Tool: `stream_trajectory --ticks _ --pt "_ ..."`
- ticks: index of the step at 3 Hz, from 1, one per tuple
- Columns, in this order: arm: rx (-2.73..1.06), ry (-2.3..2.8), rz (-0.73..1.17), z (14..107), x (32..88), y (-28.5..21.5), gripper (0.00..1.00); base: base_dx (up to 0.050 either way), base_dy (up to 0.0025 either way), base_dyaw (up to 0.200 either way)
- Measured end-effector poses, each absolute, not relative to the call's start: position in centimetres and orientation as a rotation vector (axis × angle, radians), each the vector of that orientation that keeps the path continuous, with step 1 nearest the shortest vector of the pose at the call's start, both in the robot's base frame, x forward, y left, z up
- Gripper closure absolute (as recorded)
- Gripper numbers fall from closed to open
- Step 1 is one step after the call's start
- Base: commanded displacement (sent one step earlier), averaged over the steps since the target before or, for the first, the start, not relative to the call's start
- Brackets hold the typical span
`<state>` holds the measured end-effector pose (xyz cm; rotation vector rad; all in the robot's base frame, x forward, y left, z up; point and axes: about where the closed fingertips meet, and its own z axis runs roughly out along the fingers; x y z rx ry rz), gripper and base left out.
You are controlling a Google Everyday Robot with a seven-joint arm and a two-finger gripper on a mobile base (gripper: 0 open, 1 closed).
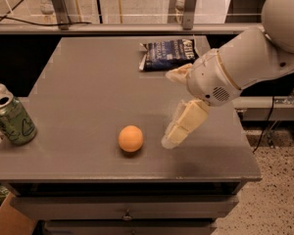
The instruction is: Knock green can over
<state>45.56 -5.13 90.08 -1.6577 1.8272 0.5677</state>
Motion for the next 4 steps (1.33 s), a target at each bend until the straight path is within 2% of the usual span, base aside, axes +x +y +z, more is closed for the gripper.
stream_trajectory --ticks 2,4 --pt "-1.657 1.771 0.636 89.7 45.4 -3.2 0.0 0.0 0.0 0.0" --pt "-1.701 1.64 0.691 87.3 48.3 2.1 0.0 0.0 0.0 0.0"
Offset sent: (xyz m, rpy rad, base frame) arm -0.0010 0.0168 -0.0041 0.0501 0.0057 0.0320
